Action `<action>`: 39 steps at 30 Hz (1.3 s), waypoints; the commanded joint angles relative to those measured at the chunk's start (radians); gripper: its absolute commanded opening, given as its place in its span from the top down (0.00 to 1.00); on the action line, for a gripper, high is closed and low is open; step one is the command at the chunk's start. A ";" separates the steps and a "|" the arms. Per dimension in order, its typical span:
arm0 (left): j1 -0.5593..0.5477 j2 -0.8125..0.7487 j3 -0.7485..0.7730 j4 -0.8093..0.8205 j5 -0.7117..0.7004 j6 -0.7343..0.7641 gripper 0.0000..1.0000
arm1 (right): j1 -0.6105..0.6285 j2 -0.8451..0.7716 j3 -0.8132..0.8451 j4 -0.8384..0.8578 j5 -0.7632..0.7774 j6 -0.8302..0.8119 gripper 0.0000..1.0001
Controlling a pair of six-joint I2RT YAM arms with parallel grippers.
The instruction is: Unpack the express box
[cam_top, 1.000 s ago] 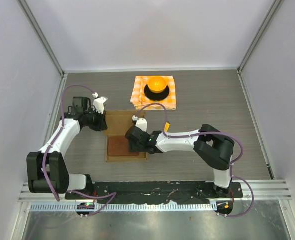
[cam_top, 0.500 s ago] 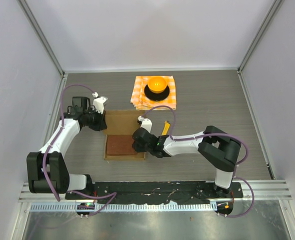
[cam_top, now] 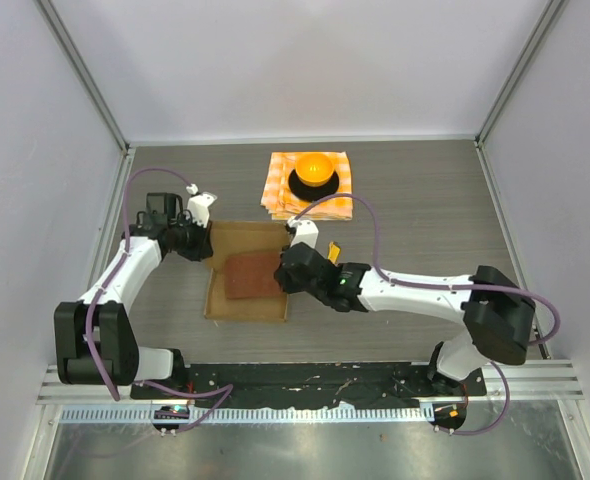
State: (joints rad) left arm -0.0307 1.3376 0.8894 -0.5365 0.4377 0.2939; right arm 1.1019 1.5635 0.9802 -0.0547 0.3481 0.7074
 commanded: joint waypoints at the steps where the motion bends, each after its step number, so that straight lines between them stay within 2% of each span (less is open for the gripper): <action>1: 0.000 0.017 0.009 0.044 -0.054 0.028 1.00 | -0.017 -0.133 -0.017 -0.121 0.104 0.004 0.99; 4: 0.009 0.028 0.011 0.062 -0.076 0.030 1.00 | -0.040 -0.206 -0.098 -0.238 0.207 0.061 0.99; 10: 0.028 0.067 0.039 0.070 -0.086 0.021 1.00 | -0.141 -0.417 -0.250 -0.528 0.353 0.360 0.99; 12: 0.028 0.067 0.042 0.070 -0.077 0.016 1.00 | -0.165 -0.506 -0.296 -0.547 0.377 0.432 0.99; 18: 0.028 0.032 0.030 0.063 -0.056 0.017 1.00 | -0.295 -0.643 -0.370 -0.606 0.396 0.494 0.99; 27: 0.028 -0.002 0.111 0.036 0.033 -0.042 1.00 | -0.341 -0.662 -0.414 -0.652 0.381 0.615 0.98; 30: 0.023 -0.014 0.135 0.046 0.081 -0.062 1.00 | -0.353 -0.616 -0.426 -0.643 0.344 0.635 0.90; 31: 0.020 -0.021 0.140 0.046 0.088 -0.070 1.00 | -0.353 -0.602 -0.425 -0.640 0.329 0.635 0.81; 34: 0.009 -0.025 0.134 0.053 0.096 -0.070 1.00 | -0.353 -0.545 -0.419 -0.616 0.292 0.632 0.63; 36: 0.003 -0.023 0.112 0.056 0.096 -0.062 1.00 | -0.353 -0.511 -0.416 -0.593 0.275 0.626 0.56; 37: 0.003 -0.025 0.103 0.056 0.093 -0.053 0.99 | -0.353 -0.501 -0.413 -0.585 0.267 0.621 0.47; 39: 0.005 -0.029 0.077 0.046 0.107 -0.041 0.94 | -0.353 -0.479 -0.400 -0.583 0.246 0.607 0.40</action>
State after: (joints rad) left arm -0.0216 1.3334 0.9916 -0.5045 0.4953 0.2436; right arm 0.7506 1.0580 0.5571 -0.6727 0.6189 1.3083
